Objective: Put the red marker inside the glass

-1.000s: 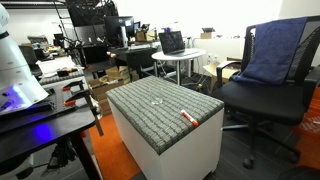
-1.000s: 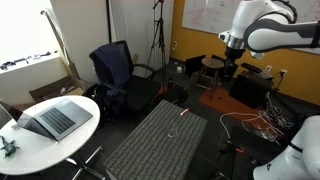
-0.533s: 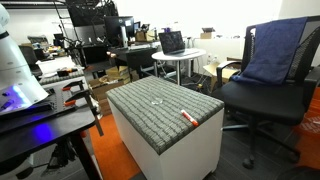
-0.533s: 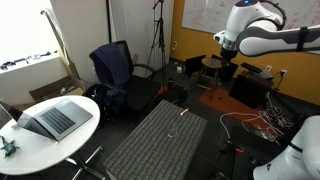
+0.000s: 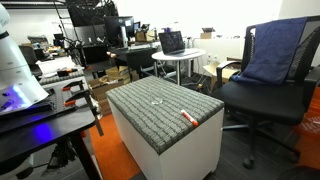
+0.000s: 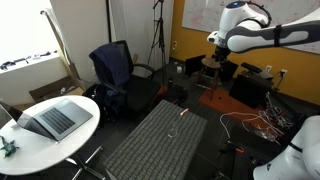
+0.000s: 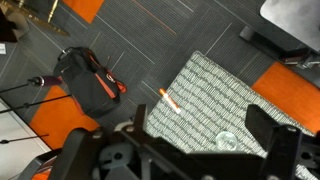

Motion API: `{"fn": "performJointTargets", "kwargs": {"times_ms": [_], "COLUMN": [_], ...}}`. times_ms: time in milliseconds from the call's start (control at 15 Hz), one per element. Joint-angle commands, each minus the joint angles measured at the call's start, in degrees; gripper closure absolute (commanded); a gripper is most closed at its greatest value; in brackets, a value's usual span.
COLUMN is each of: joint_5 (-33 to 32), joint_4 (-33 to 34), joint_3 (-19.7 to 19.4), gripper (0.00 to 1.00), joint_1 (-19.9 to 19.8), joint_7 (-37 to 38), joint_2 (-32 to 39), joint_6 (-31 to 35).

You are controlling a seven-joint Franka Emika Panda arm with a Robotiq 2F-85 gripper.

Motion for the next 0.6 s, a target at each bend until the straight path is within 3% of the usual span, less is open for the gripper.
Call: {"fn": "performJointTargets", "kwargs": {"times_ms": [0, 533], "joint_5": [-0.3, 4.7], "joint_4": [4.1, 5.2], "joint_3": [-0.7, -0.7], "gripper": [0.00, 0.00], "joint_1": [-1.7, -5.8], "joint_7": [-9.8, -24.5], "joint_2": [5.9, 16.5], "joint_6": [3.8, 18.5]}}
